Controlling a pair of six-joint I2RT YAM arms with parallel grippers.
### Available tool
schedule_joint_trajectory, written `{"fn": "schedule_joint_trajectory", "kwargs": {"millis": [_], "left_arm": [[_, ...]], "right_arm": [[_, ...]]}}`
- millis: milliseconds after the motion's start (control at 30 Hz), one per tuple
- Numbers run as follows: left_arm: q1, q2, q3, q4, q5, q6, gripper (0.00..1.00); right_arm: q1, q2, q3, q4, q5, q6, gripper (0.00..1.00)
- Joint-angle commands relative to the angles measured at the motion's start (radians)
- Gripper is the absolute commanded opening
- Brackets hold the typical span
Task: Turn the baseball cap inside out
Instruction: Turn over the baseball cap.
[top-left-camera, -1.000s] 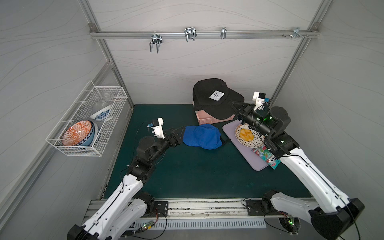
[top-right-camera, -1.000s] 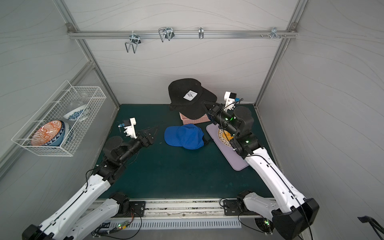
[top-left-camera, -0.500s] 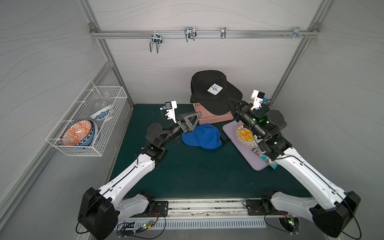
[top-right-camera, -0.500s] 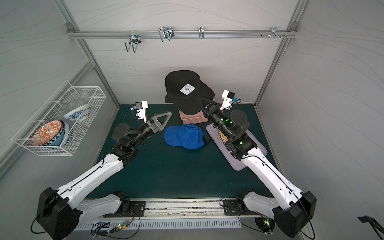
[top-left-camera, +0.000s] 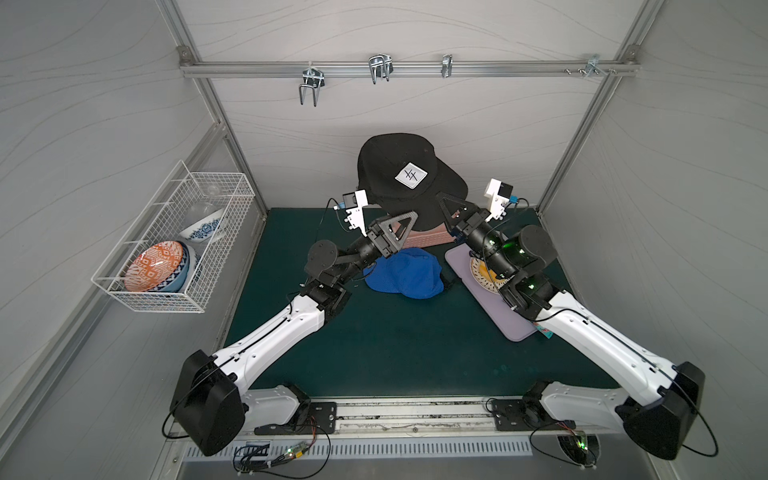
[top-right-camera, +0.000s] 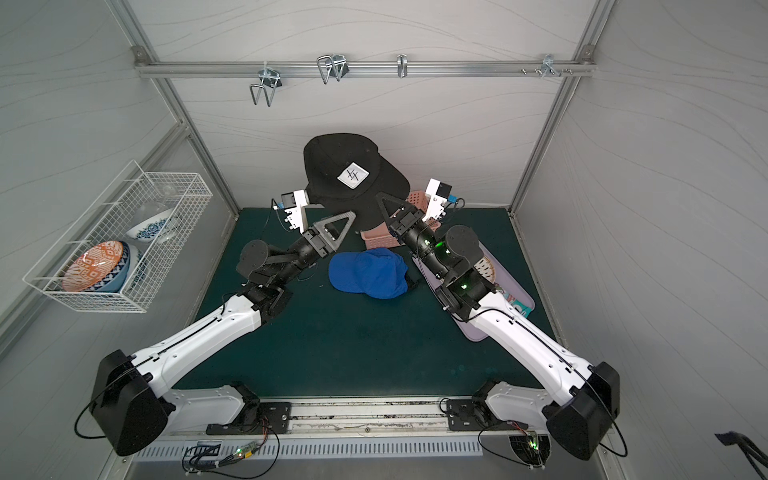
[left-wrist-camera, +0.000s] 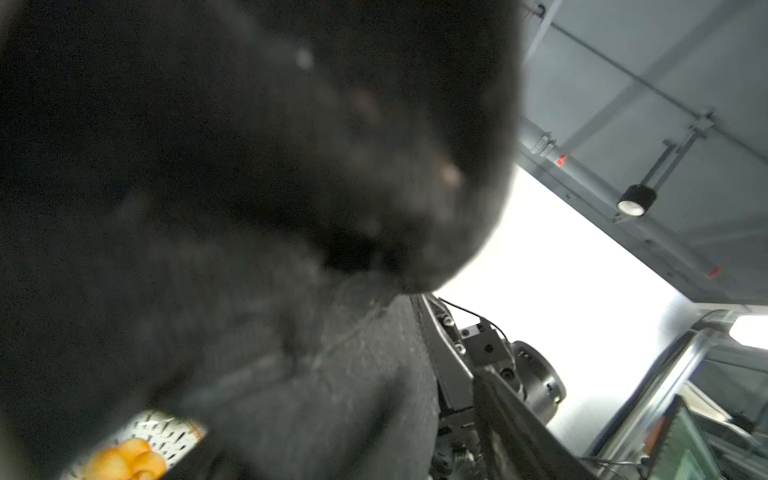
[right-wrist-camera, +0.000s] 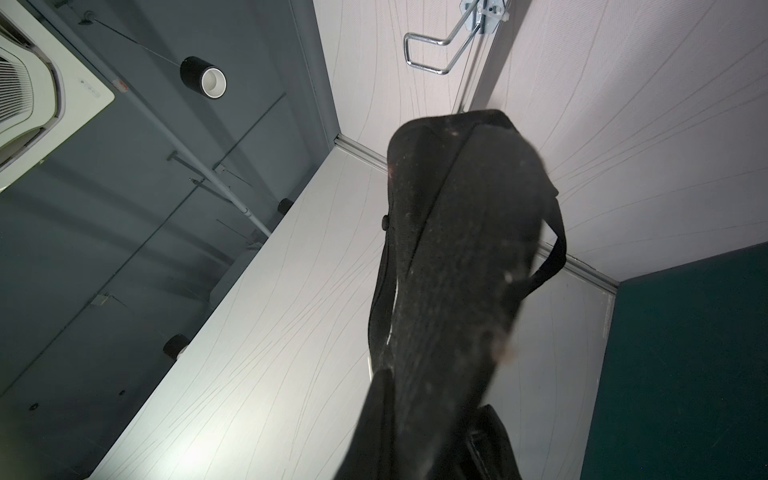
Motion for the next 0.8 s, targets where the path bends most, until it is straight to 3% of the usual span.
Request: {"fn": "schedule_joint_trajectory", "kwargs": {"millis": [0,133,233,300,400,467,600,767], "left_arm": [[-0.005,-0.007,0.031,0.159,-0.066,0.019,0.58],[-0.005,-0.022,0.013,0.199,-0.095,0.045,0.33],[-0.004,-0.058,-0.021,0.187,-0.135,0.079,0.00],[-0.003,-0.086,-0.036,0.141,-0.130,0.103,0.00],[0.017,-0.140,-0.052,0.003,-0.063,0.155,0.00],[0.064,-0.181,-0.074,-0.102,0.003,0.140,0.00],[0.209,-0.238,-0.081,-0.274,0.270,0.115,0.00],[0.271,-0.268,0.008,-0.695,0.569,0.339,0.00]], "right_arm": [[0.023,-0.009,-0.028,0.100,0.036,0.000,0.00],[0.044,-0.019,-0.086,0.126,0.065,0.022,0.00],[0.047,-0.042,-0.120,0.073,0.077,0.020,0.00],[0.047,-0.063,-0.140,0.025,0.061,-0.015,0.12],[0.043,-0.131,-0.176,-0.142,0.061,-0.119,0.58],[0.033,-0.212,-0.202,-0.275,0.084,-0.210,0.75],[-0.067,-0.360,-0.247,-0.502,0.002,-0.420,0.88],[-0.342,-0.339,-0.106,-0.825,-0.471,-0.675,0.90]]}}
